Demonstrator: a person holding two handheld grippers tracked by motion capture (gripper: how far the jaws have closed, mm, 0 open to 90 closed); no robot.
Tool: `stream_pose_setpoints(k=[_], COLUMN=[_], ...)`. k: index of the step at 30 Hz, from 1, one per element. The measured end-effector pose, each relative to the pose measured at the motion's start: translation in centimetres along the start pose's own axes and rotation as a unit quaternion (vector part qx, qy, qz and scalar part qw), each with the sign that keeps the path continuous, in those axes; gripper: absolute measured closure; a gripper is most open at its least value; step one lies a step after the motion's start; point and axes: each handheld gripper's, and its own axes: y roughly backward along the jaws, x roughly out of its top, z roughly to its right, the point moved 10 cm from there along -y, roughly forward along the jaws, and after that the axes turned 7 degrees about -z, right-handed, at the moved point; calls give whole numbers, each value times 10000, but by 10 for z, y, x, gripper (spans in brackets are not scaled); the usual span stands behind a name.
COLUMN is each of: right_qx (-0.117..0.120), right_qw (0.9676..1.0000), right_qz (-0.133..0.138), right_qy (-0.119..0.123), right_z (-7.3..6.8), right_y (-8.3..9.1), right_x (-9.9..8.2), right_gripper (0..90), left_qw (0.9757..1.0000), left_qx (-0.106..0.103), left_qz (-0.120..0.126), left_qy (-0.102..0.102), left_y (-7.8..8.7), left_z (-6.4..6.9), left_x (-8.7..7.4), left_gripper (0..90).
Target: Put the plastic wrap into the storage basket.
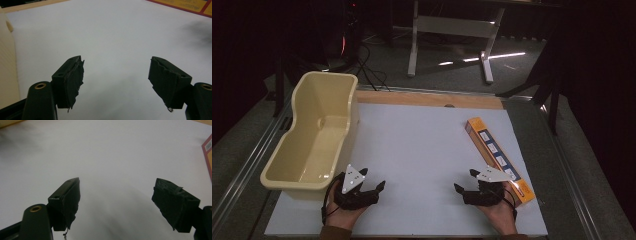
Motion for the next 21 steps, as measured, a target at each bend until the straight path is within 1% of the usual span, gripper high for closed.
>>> stream_pose_setpoints(k=[5, 11, 14, 16, 21], right_qx=[19, 25, 43, 14, 70], right_qw=[10000, 10000, 10000, 10000, 10000], right_qz=[-54, -42, -34, -20, 40], right_qy=[28, -34, -15, -19, -58], right_z=[0, 2, 2, 3, 3], right_y=[-2, -4, -4, -4, -1], right_x=[-2, 0, 1, 2, 4], right_gripper=[216, 221, 226, 230, 268], left_qw=[10000, 9999, 9998, 9998, 9997], left_qx=[-7, -53, -123, -139, -141], left_qz=[31, 61, 63, 43, 25], left_qy=[-47, -129, -144, -162, -191], left_y=[-1, -4, -5, -7, -9], left_z=[2, 8, 10, 12, 14], left_x=[1, 3, 2, 2, 2], left_gripper=[275, 275, 279, 280, 280])
